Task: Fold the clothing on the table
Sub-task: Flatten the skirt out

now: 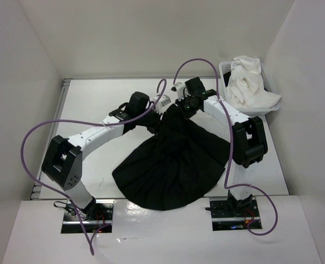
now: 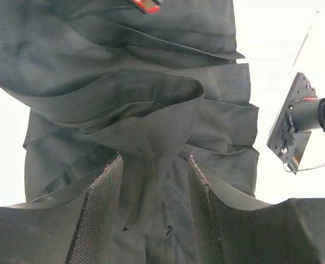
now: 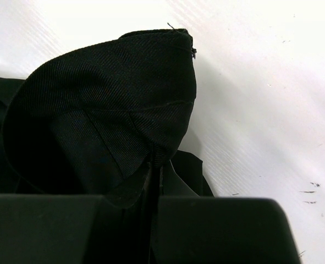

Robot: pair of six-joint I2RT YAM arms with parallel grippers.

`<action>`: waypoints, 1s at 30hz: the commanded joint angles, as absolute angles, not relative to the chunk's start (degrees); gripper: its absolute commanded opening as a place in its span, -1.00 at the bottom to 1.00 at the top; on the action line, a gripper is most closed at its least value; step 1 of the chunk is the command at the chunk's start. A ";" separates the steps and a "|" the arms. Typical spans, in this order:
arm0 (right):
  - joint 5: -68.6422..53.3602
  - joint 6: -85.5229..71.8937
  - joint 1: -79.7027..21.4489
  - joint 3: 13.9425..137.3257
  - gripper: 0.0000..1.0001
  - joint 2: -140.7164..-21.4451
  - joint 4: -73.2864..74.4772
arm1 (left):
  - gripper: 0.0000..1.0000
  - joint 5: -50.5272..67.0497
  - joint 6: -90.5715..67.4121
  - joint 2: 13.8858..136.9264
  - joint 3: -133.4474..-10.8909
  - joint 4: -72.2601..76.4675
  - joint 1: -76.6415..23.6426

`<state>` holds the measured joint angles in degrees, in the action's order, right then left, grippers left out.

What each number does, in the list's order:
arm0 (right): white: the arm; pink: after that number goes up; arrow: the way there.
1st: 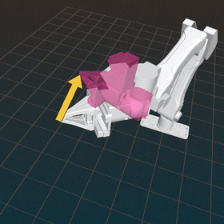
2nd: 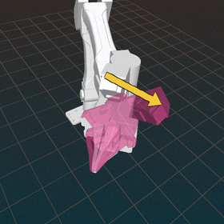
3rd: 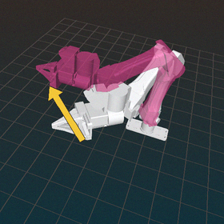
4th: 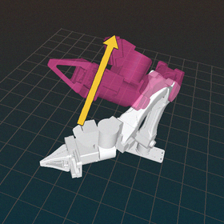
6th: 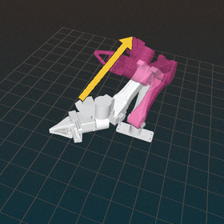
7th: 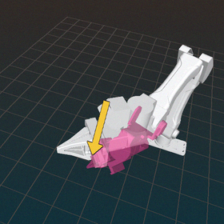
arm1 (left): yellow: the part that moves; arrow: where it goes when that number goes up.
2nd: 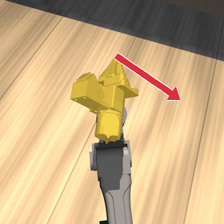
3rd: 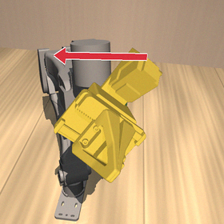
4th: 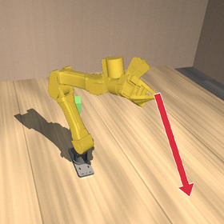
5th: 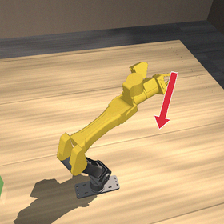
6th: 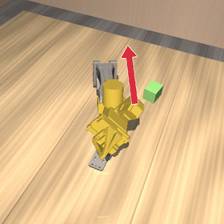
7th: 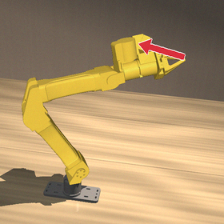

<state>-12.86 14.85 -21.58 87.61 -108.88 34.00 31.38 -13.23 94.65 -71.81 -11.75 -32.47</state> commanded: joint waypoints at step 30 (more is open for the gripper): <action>-13.36 16.08 -21.18 87.19 -1.00 -106.88 32.52 | -0.27 28.39 -8.09 100.46 -76.64 -12.48 -36.83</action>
<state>-12.91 15.44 -21.58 87.61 -108.88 33.95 26.50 -8.97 99.57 -74.02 -13.47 -36.34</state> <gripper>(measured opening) 0.018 0.378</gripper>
